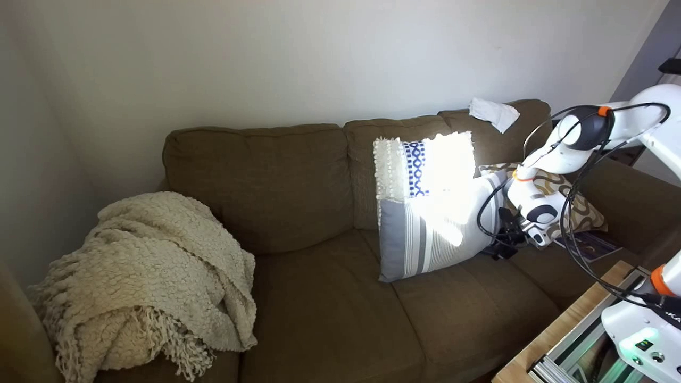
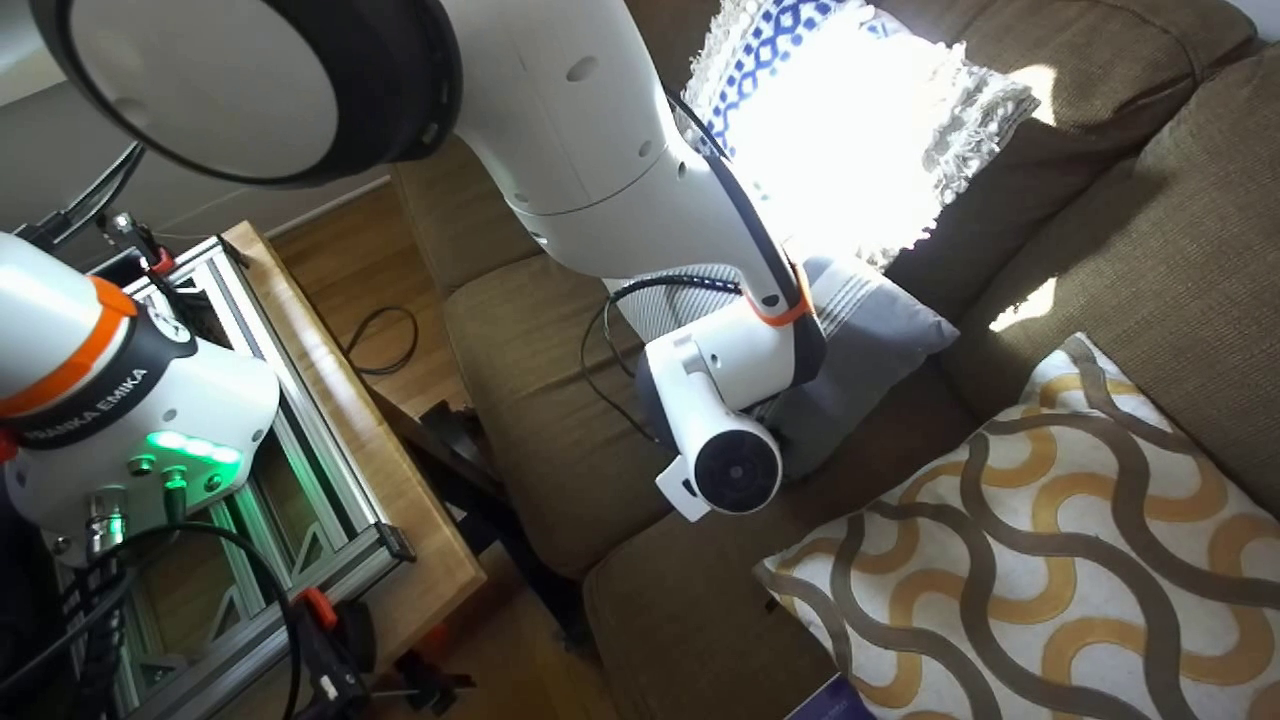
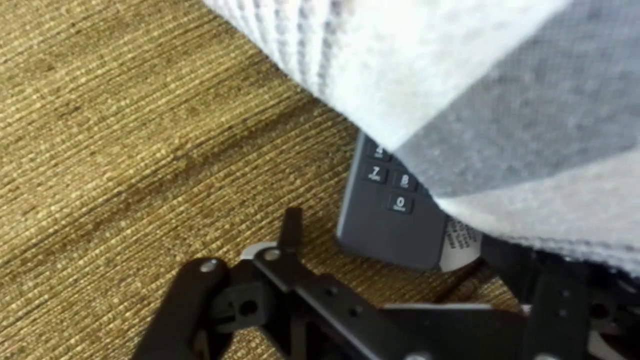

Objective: Pick up the black remote from under the gray pillow and put it on the middle seat of the couch

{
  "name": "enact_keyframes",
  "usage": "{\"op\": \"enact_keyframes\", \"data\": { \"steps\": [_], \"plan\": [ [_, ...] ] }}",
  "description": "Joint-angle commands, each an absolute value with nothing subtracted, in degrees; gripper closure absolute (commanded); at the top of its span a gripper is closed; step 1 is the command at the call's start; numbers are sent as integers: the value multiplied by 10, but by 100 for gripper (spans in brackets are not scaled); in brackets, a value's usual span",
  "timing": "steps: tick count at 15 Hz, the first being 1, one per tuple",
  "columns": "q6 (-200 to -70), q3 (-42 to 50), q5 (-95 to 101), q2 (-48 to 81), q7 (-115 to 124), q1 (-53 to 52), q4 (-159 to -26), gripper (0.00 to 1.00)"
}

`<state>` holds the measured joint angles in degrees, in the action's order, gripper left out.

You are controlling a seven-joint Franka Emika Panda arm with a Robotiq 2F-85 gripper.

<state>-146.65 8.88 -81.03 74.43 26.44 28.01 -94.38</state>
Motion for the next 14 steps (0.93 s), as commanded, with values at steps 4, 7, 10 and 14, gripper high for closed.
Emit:
{"op": "enact_keyframes", "data": {
  "steps": [4,7,10,14],
  "plan": [
    [-1422,89,-859,772,238,289,-903,54],
    [-1416,97,-857,771,242,285,-904,73],
    [-1419,107,-849,760,244,280,-916,75],
    [-1417,135,-810,747,262,256,-941,75]
  ]
}}
